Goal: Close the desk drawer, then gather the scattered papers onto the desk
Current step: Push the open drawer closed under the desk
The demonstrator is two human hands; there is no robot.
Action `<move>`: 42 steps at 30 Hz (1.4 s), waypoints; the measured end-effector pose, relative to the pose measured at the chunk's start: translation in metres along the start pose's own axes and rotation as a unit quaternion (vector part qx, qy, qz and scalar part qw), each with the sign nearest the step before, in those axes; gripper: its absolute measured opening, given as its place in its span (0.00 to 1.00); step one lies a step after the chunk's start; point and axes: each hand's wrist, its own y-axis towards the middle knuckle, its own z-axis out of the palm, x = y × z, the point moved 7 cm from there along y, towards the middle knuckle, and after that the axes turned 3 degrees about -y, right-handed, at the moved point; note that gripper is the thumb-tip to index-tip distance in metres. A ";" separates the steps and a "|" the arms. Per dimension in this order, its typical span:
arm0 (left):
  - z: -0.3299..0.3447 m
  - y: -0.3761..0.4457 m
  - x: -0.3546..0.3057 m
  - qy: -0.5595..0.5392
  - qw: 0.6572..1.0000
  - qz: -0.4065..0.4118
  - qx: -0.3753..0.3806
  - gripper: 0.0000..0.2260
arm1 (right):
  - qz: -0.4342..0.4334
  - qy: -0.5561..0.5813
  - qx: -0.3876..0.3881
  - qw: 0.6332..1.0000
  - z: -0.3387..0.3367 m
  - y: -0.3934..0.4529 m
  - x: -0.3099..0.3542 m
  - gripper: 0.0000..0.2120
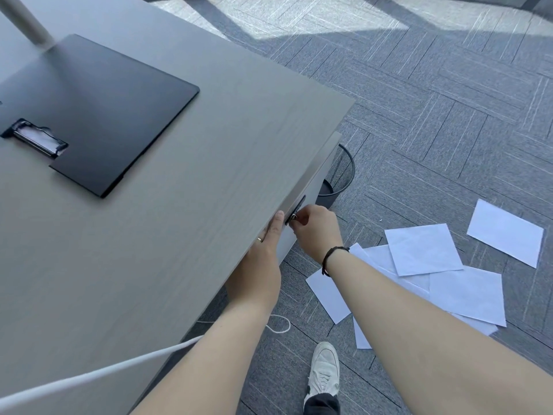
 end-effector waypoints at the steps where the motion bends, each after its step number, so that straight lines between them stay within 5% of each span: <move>1: -0.001 -0.001 -0.001 -0.001 1.000 0.002 -0.001 0.37 | 0.009 0.029 0.011 0.999 0.002 0.000 -0.001 0.05; 6: 0.001 0.000 0.001 -0.005 1.000 0.006 -0.006 0.36 | 0.045 0.130 0.048 0.989 0.009 0.000 -0.005 0.14; 12: -0.004 0.002 -0.005 -0.004 0.999 0.041 -0.035 0.34 | 0.016 0.041 0.122 0.992 0.010 0.002 0.003 0.14; 19: -0.001 0.003 -0.004 -0.025 0.998 0.043 -0.033 0.34 | 0.084 0.232 0.224 0.943 0.013 0.003 0.002 0.12; 23: -0.003 0.004 -0.007 -0.026 0.998 0.043 -0.040 0.33 | -0.063 -0.045 0.095 0.992 0.007 0.008 0.006 0.11; 27: -0.003 0.004 -0.007 -0.029 0.998 0.043 -0.043 0.32 | -0.207 -0.216 -0.044 0.953 0.011 -0.007 0.017 0.03; 31: -0.004 0.003 -0.007 -0.015 0.997 0.050 -0.048 0.31 | -0.250 -0.274 -0.101 0.923 0.008 -0.008 0.020 0.13; 42: -0.006 0.001 -0.005 -0.037 0.998 0.032 -0.028 0.33 | -0.213 -0.288 -0.086 0.930 0.003 -0.015 0.022 0.06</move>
